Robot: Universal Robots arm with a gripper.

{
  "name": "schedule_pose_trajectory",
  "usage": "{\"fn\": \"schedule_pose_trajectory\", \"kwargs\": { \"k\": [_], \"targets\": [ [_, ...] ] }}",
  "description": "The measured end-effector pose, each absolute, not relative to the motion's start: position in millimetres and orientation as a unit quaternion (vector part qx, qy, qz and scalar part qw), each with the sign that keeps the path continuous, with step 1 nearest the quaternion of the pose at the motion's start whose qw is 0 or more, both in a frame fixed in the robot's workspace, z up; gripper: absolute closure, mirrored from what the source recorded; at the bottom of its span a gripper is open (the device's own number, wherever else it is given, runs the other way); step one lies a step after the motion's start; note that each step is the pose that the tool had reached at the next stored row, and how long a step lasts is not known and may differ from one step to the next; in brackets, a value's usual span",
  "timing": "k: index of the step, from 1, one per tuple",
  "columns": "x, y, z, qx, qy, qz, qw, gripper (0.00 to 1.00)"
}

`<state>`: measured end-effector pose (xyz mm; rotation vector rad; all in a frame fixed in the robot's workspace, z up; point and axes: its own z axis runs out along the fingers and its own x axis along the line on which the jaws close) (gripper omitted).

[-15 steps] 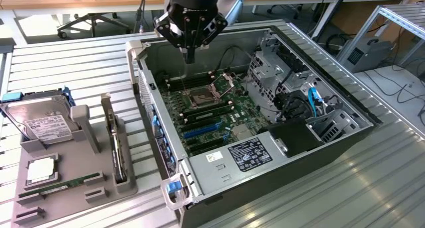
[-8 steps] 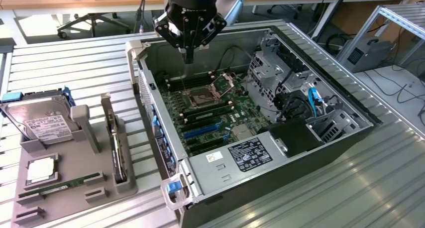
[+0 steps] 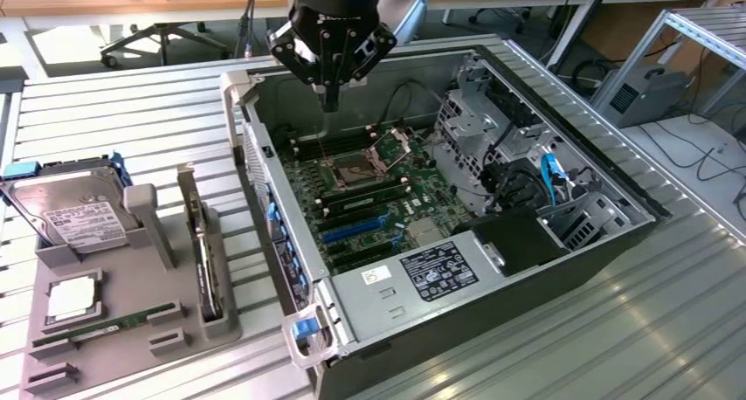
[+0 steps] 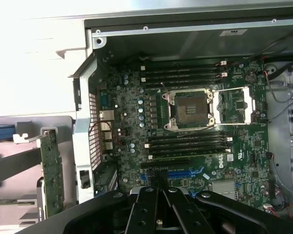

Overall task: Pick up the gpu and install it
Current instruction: 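Reach for the gpu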

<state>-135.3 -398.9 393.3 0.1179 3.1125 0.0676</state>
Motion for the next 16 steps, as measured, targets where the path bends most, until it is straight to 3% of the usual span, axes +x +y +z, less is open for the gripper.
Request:
{"fn": "schedule_pose_trajectory", "kwargs": {
  "k": [16],
  "targets": [
    [-141.5, -398.9, 393.3, 0.038, 0.999, 0.022, 0.013, 0.89]
  ]
}}
